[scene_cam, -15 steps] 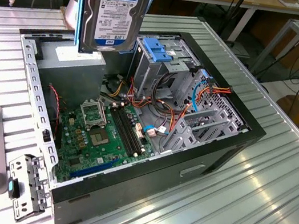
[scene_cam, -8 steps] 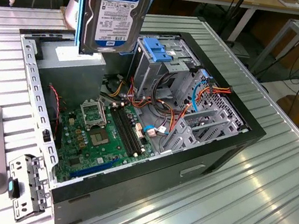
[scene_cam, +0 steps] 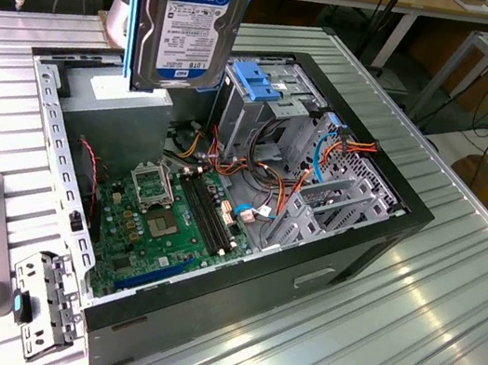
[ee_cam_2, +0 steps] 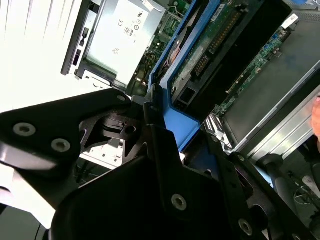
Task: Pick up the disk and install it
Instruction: 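Insert the disk into the insertion slot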
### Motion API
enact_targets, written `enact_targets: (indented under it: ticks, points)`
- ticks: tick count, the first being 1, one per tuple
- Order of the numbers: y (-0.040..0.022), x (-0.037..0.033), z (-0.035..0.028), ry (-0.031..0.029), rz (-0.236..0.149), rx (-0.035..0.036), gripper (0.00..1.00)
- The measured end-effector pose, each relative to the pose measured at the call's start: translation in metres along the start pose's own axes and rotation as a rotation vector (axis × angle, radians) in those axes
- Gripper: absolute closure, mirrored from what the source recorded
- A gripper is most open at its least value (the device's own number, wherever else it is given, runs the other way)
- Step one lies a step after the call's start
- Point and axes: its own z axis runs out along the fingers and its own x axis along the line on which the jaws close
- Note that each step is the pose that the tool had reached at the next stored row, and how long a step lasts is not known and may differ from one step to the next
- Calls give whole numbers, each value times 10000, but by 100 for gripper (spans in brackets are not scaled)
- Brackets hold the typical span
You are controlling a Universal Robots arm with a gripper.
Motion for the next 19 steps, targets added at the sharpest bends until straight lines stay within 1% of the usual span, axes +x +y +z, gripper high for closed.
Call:
enact_targets:
  ticks: [6,10,19]
  points:
    - [0,3,0,0,-1,0,63]
    - [-1,19,0,0,-2,1,63]
    - [-5,123,0,0,-1,0,63]
